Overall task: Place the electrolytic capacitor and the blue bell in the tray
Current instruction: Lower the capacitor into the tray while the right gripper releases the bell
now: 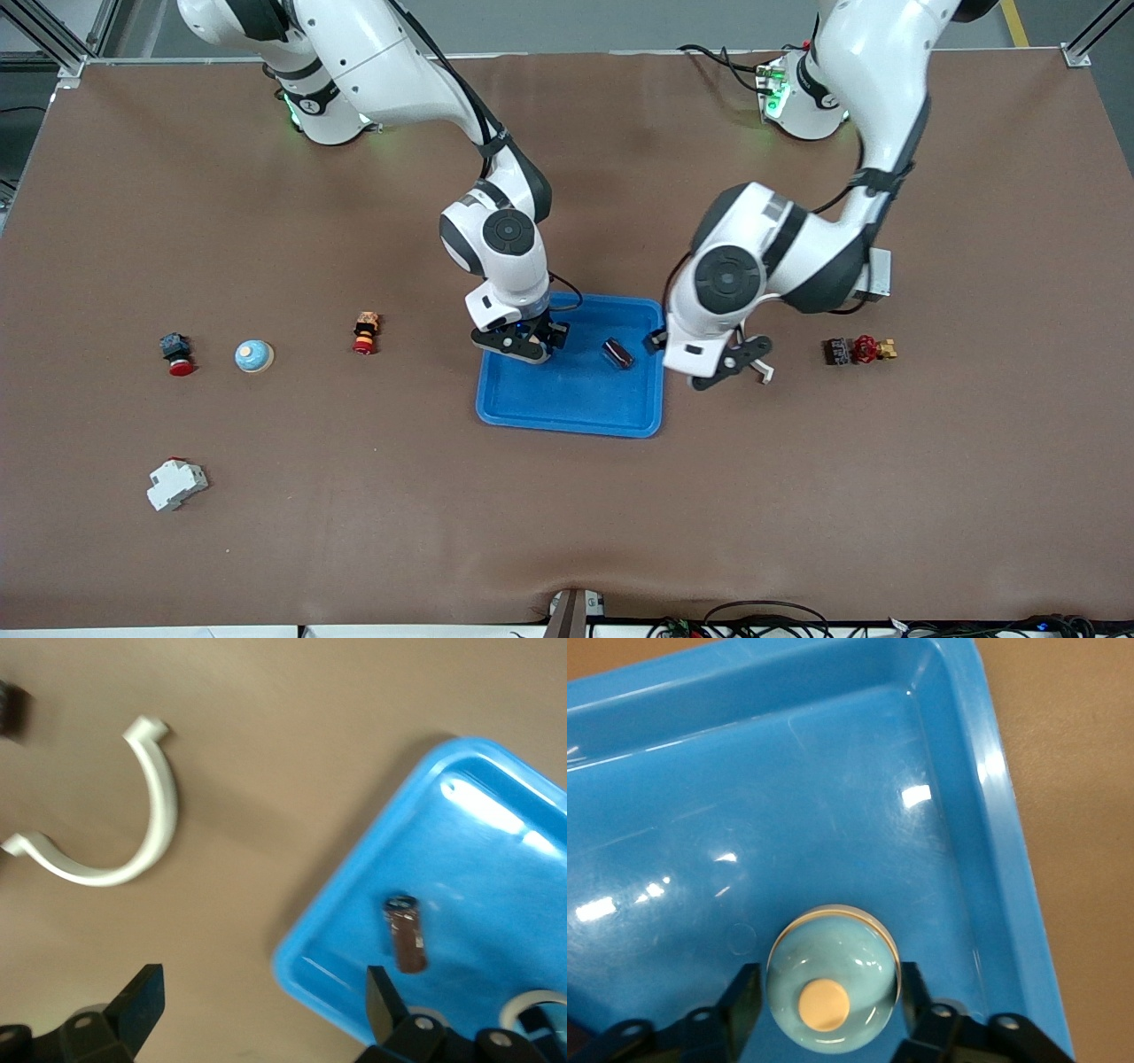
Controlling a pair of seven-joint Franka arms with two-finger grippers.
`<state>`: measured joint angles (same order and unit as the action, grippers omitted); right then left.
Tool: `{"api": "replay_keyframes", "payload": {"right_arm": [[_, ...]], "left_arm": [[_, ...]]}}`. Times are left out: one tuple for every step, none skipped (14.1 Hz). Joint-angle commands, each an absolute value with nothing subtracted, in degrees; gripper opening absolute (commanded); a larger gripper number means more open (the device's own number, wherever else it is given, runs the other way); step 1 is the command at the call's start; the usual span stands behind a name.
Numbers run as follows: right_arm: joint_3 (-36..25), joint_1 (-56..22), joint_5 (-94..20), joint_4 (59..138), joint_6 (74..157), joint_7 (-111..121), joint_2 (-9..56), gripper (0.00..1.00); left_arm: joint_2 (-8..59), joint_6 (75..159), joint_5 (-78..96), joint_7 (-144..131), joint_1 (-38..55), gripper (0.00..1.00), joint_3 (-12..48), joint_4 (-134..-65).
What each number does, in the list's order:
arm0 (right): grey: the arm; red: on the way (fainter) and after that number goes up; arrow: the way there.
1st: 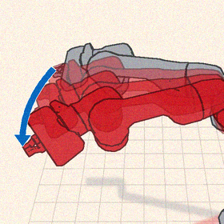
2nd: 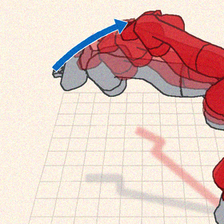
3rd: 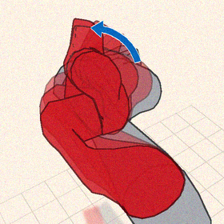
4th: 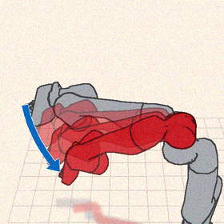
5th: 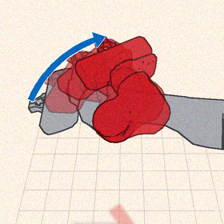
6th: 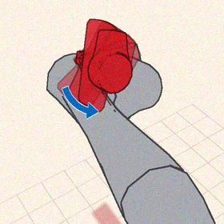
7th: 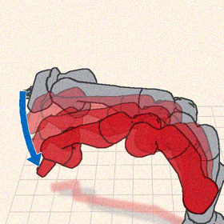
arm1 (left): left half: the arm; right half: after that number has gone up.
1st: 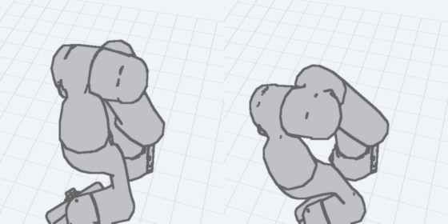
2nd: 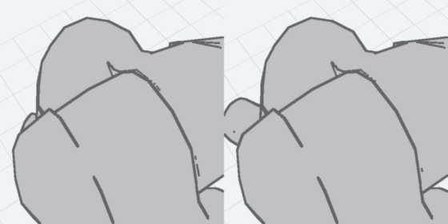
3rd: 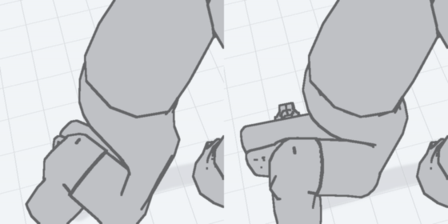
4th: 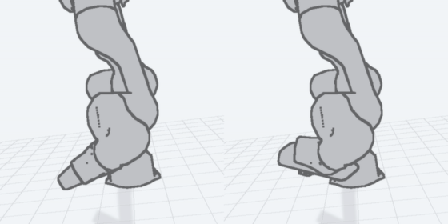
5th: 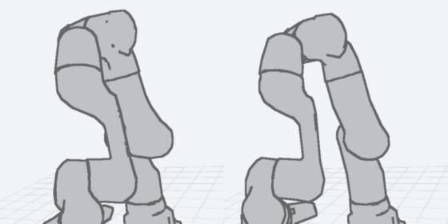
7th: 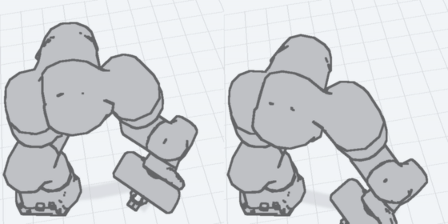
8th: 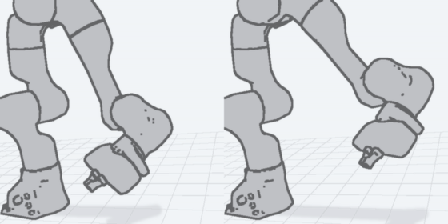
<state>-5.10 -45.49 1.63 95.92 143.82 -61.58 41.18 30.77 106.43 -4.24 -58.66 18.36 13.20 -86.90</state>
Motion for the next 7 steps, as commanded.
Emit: {"api": "replay_keyframes", "payload": {"right_arm": [[-4.6,-45.0,0.9,96.0,143.5,-60.9,40.5,1.0],[-4.5,-45.0,0.9,95.4,142.7,-60.8,40.4,1.0],[-4.4,-45.0,0.9,94.8,139.4,-60.6,39.7,1.0],[-4.4,-44.8,0.9,94.1,135.7,-59.9,37.6,1.0],[-4.5,-43.5,0.8,94.2,132.2,-56.2,34.7,1.0],[-4.4,-41.4,0.7,95.1,129.2,-51.1,32.0,1.0],[-4.4,-39.0,0.7,97.4,127.7,-45.0,29.0,1.0]], "left_arm": [[22.6,106.7,-5.1,-50.6,13.6,1.0,13.4,-96.0],[20.6,107.0,-5.1,-47.4,11.8,1.0,13.5,-98.2],[18.7,108.0,-5.2,-45.5,10.5,1.0,13.4,-100.4],[16.8,109.8,-5.2,-43.2,8.8,1.0,13.4,-102.8],[15.0,111.8,-5.2,-39.2,6.4,1.0,13.4,-105.4],[13.4,113.7,-5.2,-35.0,4.2,1.0,13.4,-107.5],[12.5,115.2,-5.2,-31.6,2.3,1.0,13.4,-109.1]]}}
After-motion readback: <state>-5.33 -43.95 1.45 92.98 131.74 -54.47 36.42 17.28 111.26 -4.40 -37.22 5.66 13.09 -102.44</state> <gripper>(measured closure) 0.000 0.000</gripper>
